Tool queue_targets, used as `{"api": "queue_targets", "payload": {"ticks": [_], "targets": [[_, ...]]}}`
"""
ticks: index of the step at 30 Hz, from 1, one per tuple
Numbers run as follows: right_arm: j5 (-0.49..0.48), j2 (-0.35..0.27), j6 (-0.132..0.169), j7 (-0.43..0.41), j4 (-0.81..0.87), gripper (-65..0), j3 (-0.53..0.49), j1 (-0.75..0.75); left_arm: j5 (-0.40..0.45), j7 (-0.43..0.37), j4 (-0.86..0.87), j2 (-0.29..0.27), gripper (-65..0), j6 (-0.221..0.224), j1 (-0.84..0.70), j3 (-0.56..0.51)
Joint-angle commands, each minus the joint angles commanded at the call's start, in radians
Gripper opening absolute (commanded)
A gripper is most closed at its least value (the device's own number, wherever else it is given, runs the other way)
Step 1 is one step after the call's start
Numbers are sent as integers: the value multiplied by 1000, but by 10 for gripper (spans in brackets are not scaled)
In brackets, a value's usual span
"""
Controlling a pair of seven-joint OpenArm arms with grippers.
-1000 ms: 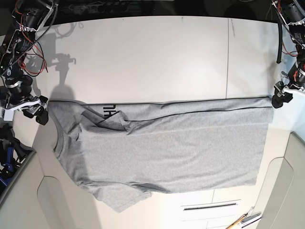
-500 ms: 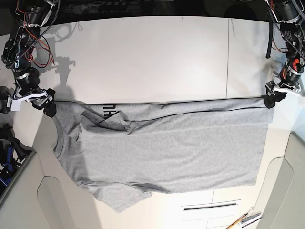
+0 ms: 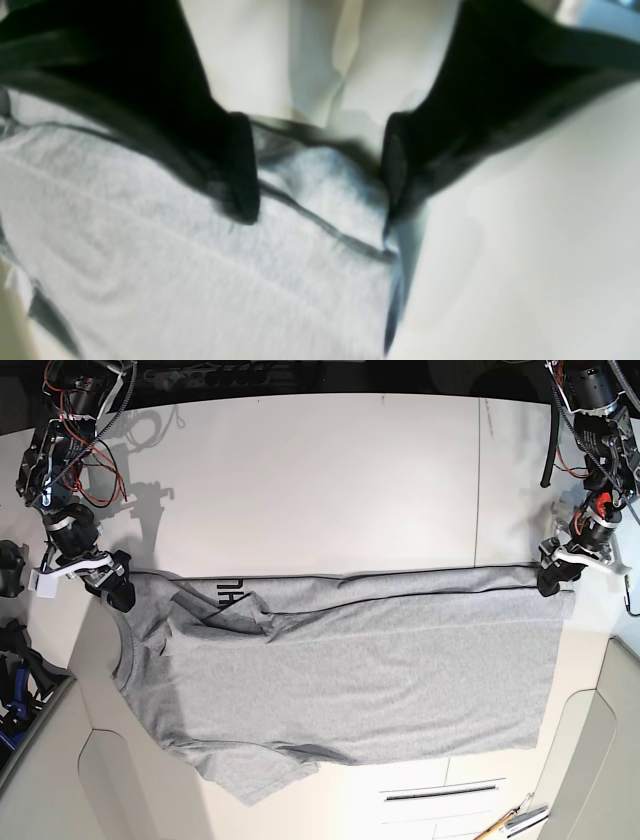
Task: Fold the T-shirt properly
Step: 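Lower the folded hem edge and release with both grippers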
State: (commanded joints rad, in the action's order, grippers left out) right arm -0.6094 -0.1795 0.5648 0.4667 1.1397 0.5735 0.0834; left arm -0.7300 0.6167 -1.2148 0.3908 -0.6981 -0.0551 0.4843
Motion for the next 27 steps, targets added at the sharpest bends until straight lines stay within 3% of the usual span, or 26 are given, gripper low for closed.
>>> {"api": "queue_targets", "payload": {"ticks": [2, 6, 8, 13, 19, 27], "targets": [[1, 0, 0, 0, 0, -410, -13, 2, 0, -9, 0, 0, -493, 0, 0, 0], [8, 0, 0, 0, 1, -570, -15, 11, 1, -15, 0, 0, -627, 0, 5, 0], [7, 0, 0, 0, 1, -650, -15, 13, 2, -15, 0, 0, -650, 0, 5, 0], [7, -1, 16, 2, 6, -650, -15, 25, -34, -1, -5, 11, -650, 0, 11, 0], [2, -3, 16, 90, 92, -650, -3, 3, -138, 145, -35, 31, -650, 0, 7, 22], [-41, -22, 16, 119, 295, -650, -3, -162, -255, 253, -90, 46, -650, 0, -32, 54]]}}
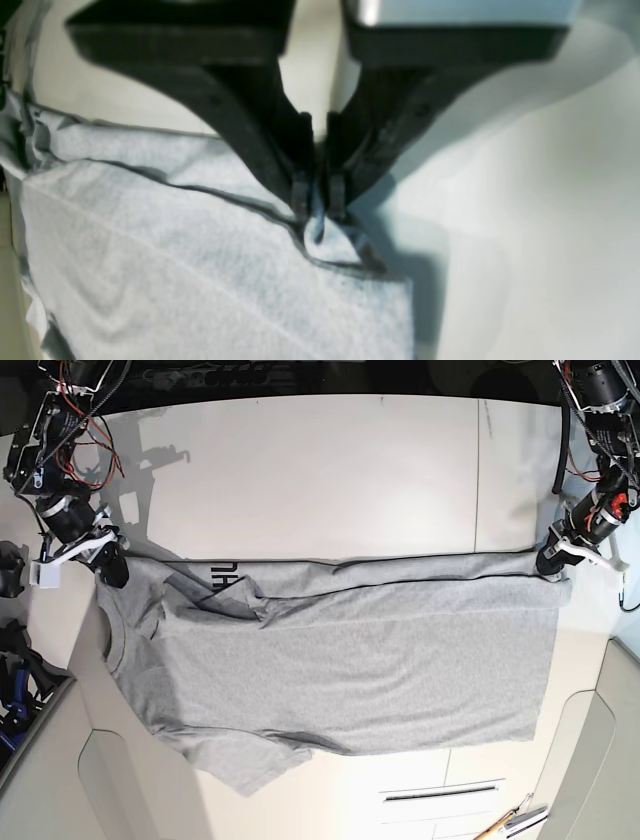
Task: Fold the T-shirt properly
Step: 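Lower the folded hem edge and release with both grippers, then drag the shirt toward the robot with both grippers, then release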
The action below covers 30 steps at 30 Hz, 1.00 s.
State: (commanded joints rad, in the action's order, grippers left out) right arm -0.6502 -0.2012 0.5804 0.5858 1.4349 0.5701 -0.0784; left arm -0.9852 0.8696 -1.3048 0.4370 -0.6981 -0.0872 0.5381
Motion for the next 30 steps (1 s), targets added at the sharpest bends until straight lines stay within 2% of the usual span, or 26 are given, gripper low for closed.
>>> {"api": "queue_targets", "payload": {"ticks": [3, 12, 17, 20, 30], "targets": [[-5, -17, 0, 3, 48, -650, 0, -61, -53, 60, -43, 4, -650, 0, -34, 0], [-5, -20, 0, 14, 193, -650, 6, -258, -87, 63, -197, 4, -650, 0, -232, 54], [-32, -21, 0, 18, 203, -650, 37, -327, -97, 72, -278, 4, -650, 0, -342, 118], [-65, -20, 3, 22, 203, -650, 46, -359, -116, 75, -311, 0, -650, 0, -392, 118], [-84, -21, 3, 53, 203, -650, 97, -430, -126, 78, -336, 0, -650, 0, -507, 118]]}}
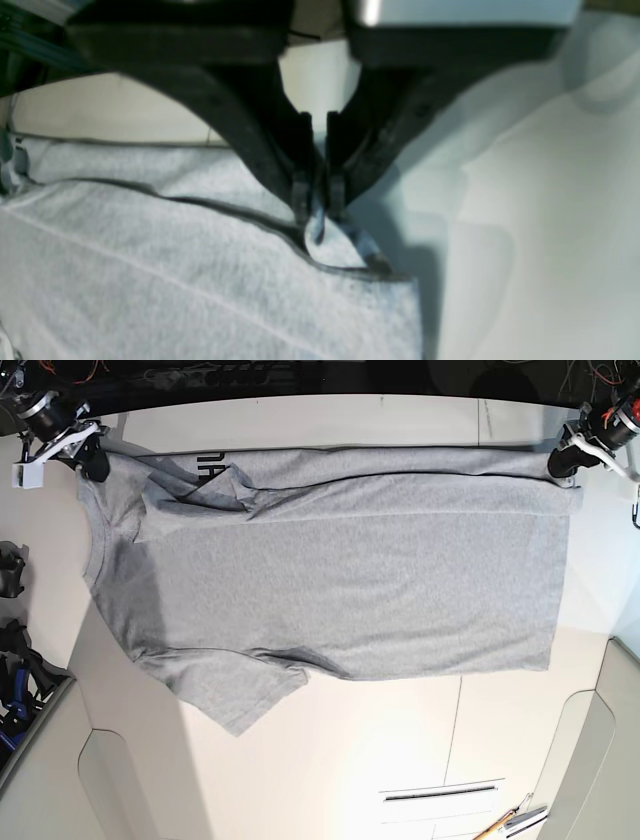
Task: Fold the T-shirt properly
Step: 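Drag the shirt toward the robot with both grippers, then release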
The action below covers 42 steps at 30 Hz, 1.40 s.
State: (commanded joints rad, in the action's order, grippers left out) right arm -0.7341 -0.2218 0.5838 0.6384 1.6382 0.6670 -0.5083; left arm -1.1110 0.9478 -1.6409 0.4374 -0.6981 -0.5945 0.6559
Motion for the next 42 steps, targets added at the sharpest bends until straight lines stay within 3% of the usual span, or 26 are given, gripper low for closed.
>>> {"api": "queue_targets", "payload": {"ticks": [11, 13, 14, 15, 17, 18, 22, 26, 32, 38, 42], "targets": [[-22, 1, -1, -2, 0, -650, 39, -35, 0, 7, -10, 0, -645, 0, -24, 0], [-21, 1, -1, -2, 0, -650, 39, -35, 1, 15, -10, -3, -549, 0, -24, 0], [-21, 1, -1, -2, 0, -625, 39, -35, 1, 22, -10, -5, -504, 0, -24, 0], [-21, 0, -2, -2, 0, -543, 39, -35, 1, 22, -10, -5, -475, 0, -24, 0], [-21, 0, -5, -21, 0, -415, 43, -35, 0, 21, -10, -5, -468, 0, -23, 9], [-21, 0, -5, -39, 0, -389, 48, -35, 0, 21, -10, -5, -468, 0, -23, 21], [-21, 0, -5, -58, 0, -385, 105, -9, -16, 26, -10, -5, -460, 0, -23, 118], [-21, -24, -12, -59, 0, -385, 146, 64, -38, 30, -10, -4, -317, 0, -23, 175], [50, -50, -14, -59, -4, -385, 145, 236, -36, 26, -10, -2, -316, 0, -23, 188], [99, -50, -23, -63, -34, -385, 142, 423, -14, -16, -10, -2, -316, 0, -1, 318], [115, -60, -23, -67, -129, -385, 108, 544, -13, -28, -10, 20, -316, 0, 25, 333]]}}
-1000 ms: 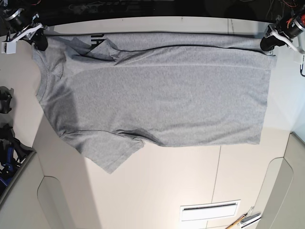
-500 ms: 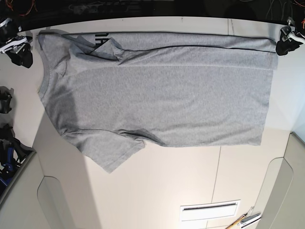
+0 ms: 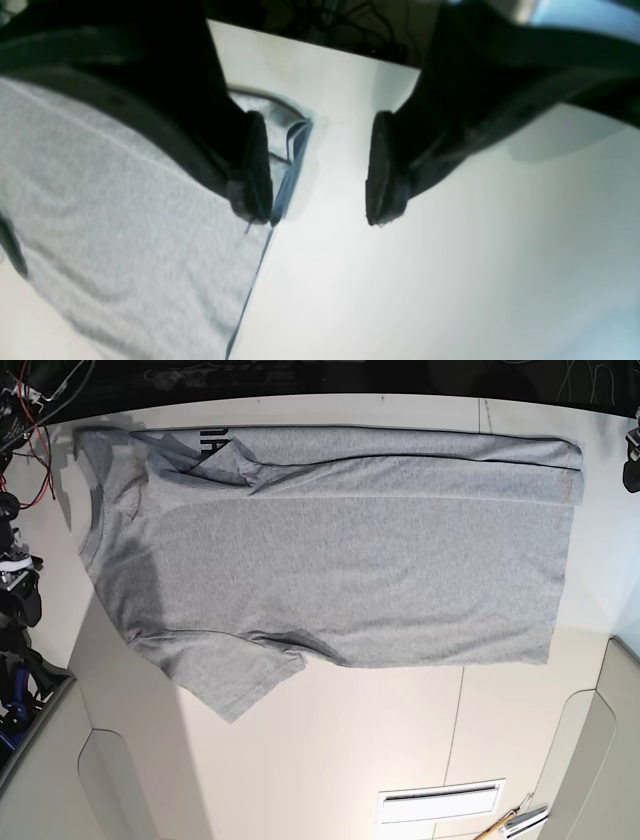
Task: Fold the T-shirt properly
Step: 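Drag the shirt toward the robot with both grippers, then release, then grasp the shirt's opposite long edge with both grippers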
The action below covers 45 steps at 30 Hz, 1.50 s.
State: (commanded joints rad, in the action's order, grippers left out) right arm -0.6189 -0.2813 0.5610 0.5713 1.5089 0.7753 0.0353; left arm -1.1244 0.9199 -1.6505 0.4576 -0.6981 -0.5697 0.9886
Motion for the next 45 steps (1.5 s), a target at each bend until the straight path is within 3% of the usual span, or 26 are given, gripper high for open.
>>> {"api": "queue_targets", "payload": {"ticks": [7, 10, 12, 17, 24, 28, 35, 45], "targets": [[116, -55, 0, -131, -310, -385, -202, 188, 8, -24, 0, 53, -316, 0, 92, -7], [179, -56, 0, -182, -432, -385, -267, 265, 63, -53, 3, 76, -306, 0, 148, -54], [219, -55, 0, -225, -521, -384, -303, 310, 113, -90, 16, 90, -264, 0, 190, -113], [245, -53, 0, -265, -683, -267, -338, 373, 253, -194, 125, 120, -254, 0, 370, -314], [245, -48, 1, -257, -698, -268, -338, 371, 422, -273, 460, 124, -254, 3, 689, -578], [241, -48, 3, -257, -698, -268, -338, 372, 465, -318, 689, 124, -254, 6, 830, -672], [233, -48, 5, -256, -698, -268, -338, 371, 464, -338, 917, 110, -254, 6, 963, -690], [200, 9, 16, -200, -698, -268, -340, 372, 464, -344, 938, 23, -255, 6, 966, -690]]}}
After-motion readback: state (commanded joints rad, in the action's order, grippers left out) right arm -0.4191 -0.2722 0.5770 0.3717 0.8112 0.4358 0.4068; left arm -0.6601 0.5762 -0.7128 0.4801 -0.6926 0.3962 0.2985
